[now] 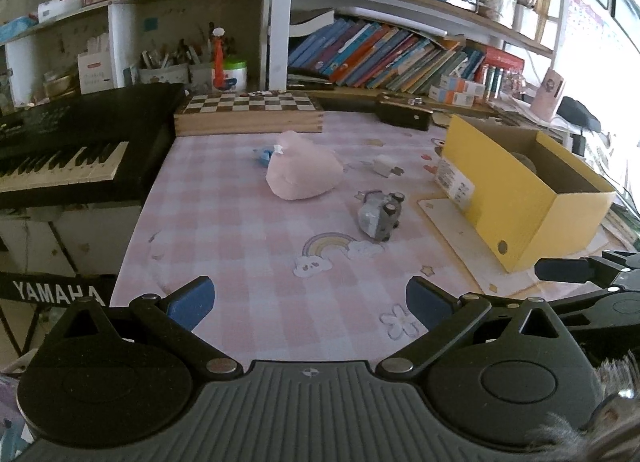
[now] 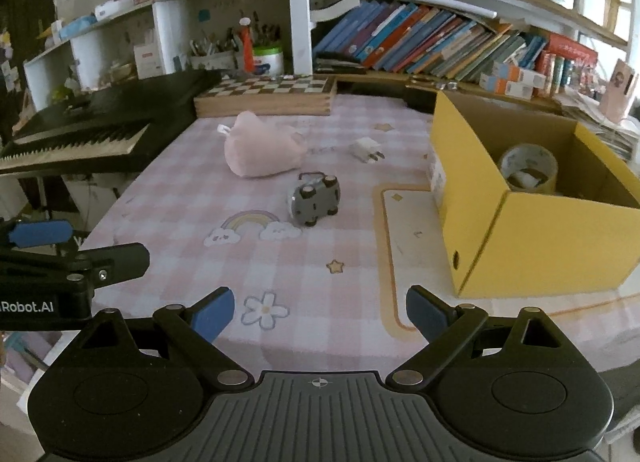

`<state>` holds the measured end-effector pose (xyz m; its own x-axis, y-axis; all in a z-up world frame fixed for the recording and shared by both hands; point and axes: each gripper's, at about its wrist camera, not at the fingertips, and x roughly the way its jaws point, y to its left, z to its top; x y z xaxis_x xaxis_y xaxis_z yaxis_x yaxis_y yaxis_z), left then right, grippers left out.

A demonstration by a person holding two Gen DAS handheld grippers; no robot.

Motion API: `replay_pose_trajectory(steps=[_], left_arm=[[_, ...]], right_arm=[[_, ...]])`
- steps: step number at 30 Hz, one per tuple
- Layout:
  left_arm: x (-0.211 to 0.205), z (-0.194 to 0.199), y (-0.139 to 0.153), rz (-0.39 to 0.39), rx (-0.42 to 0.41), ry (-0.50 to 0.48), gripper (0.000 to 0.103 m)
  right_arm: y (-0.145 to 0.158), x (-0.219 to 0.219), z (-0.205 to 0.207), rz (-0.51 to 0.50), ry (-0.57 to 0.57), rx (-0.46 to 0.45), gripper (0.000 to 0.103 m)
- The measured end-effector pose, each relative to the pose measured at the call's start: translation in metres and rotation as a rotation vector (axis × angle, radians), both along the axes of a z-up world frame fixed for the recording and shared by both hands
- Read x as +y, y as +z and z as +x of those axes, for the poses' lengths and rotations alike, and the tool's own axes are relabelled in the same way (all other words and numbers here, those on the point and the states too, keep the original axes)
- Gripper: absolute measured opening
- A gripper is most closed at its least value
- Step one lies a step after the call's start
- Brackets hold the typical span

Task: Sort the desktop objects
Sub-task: 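Grasp the grey toy truck with the right tool while the left tool grasps the pink plush toy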

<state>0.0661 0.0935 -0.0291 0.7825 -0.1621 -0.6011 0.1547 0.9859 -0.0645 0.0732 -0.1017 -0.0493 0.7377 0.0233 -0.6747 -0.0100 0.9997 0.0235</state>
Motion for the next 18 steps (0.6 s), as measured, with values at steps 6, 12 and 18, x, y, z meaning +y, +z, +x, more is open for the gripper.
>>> replay_pose_trajectory(steps=[6, 12, 18], left_arm=[[-0.005, 0.031, -0.003, 0.003, 0.017, 0.022, 0.103], [-0.009, 0.065, -0.002, 0.017, 0.012, 0.038, 0.103], [-0.014, 0.096, 0.001, 0.028, 0.009, 0.054, 0.103]], right_arm=[[-0.006, -0.004, 0.030, 0.000, 0.044, 0.025, 0.095], [-0.010, -0.012, 0.062, 0.003, 0.076, 0.040, 0.095], [-0.013, -0.017, 0.092, 0.006, 0.107, 0.052, 0.095]])
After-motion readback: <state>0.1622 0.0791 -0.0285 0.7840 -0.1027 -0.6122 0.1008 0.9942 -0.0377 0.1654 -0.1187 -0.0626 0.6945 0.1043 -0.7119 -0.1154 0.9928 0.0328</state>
